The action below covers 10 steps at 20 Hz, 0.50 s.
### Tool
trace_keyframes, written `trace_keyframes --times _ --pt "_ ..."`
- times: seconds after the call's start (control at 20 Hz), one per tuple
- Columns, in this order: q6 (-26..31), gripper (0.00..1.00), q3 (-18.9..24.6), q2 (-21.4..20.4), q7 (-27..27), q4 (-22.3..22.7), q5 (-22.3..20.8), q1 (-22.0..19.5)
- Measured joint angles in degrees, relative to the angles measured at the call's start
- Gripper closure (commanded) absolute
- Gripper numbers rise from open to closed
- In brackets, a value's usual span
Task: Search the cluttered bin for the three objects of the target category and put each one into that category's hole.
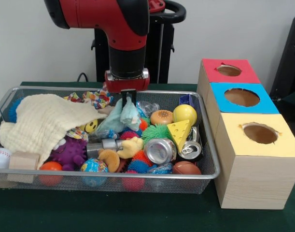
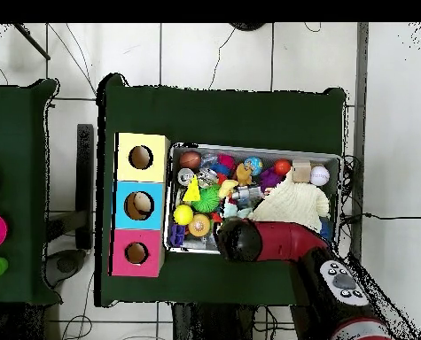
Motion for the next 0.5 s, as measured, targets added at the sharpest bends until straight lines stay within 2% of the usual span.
trace_keyframes --times 0.5 --pt "-4.68 1.00 -2.97 -0.64 0.01 4.43 0.07 1.22"
